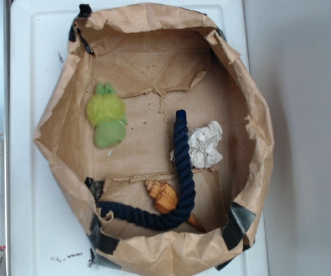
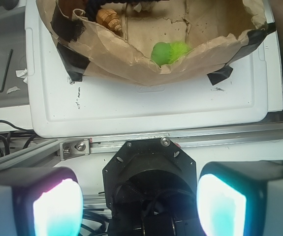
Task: Grab the shell.
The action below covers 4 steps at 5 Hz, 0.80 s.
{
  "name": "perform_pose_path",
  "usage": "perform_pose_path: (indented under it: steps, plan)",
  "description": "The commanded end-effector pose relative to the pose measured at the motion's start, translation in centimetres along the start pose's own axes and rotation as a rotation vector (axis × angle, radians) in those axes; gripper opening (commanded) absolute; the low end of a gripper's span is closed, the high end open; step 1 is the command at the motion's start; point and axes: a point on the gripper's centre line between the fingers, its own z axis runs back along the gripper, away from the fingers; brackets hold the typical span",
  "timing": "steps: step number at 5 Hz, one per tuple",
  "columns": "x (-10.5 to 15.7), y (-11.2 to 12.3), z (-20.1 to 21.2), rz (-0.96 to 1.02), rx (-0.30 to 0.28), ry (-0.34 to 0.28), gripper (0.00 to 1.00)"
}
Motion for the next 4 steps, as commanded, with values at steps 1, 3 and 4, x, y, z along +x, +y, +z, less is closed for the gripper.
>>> perform_pose_path:
  steps: [1, 3, 4]
  plan:
    - [0.0, 0.0, 0.0, 0.000, 0.000, 0.000, 1.00]
    - [4.7, 0.2, -1.5, 0.153, 0.076, 0.008, 1.00]
    - [6.3, 0.4, -1.8, 0.101, 0.049, -0.057, 1.00]
